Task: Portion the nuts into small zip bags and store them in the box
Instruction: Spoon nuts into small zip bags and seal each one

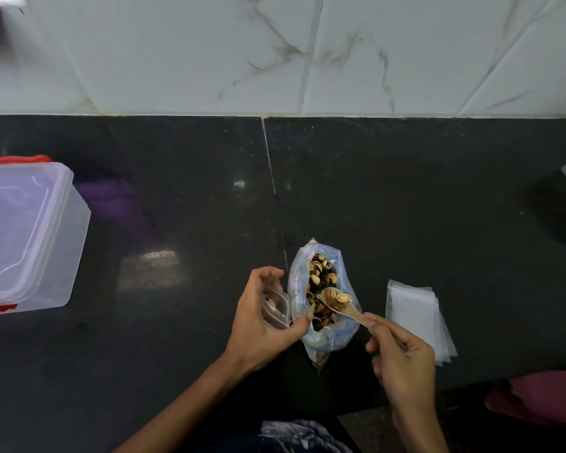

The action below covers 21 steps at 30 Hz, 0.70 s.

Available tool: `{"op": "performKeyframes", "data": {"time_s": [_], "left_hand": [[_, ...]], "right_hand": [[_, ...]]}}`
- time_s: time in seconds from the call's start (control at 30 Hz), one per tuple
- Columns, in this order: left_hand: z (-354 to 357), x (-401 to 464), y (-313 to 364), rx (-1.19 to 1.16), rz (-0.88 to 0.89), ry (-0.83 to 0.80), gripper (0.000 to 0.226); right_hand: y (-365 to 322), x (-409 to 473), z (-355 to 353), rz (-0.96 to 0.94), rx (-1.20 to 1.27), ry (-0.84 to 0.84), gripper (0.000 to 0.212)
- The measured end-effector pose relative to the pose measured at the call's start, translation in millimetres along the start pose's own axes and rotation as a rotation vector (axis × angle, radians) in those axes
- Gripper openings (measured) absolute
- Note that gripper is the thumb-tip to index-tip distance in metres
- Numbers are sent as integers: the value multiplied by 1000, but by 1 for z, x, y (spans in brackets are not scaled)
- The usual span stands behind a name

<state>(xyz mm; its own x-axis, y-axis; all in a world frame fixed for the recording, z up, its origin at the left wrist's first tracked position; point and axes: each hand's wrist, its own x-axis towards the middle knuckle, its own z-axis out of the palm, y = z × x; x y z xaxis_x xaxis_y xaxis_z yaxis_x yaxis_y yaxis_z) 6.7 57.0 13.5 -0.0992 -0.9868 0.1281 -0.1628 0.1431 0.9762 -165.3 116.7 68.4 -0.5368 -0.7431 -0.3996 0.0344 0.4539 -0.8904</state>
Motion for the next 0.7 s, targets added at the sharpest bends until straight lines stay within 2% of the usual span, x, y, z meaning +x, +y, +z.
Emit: {"op": "performKeyframes", "data": {"time_s": [0.27,0.4,0.47,0.53,0.63,0.7], "left_hand": [[-1,0,2,-77,30,25,53],[-1,-1,2,-67,45,28,59],[-1,-2,2,-65,57,19,61],[-1,-3,2,-92,51,7,64],[-1,-3,2,-123,40,-2,67],[-1,-3,3,-123,51,-3,67]], "right_hand": [[-17,-13,-5,4,29,3,21],[-36,-34,2,-66,59,-88,20],[-36,-44,11,-170,17,-165,22],[-27,-48,21,-366,-140,-201,30],[-13,-46,32,-732,-489,-133,26],[-11,-45,38,-820,-605,-100,25]]}}
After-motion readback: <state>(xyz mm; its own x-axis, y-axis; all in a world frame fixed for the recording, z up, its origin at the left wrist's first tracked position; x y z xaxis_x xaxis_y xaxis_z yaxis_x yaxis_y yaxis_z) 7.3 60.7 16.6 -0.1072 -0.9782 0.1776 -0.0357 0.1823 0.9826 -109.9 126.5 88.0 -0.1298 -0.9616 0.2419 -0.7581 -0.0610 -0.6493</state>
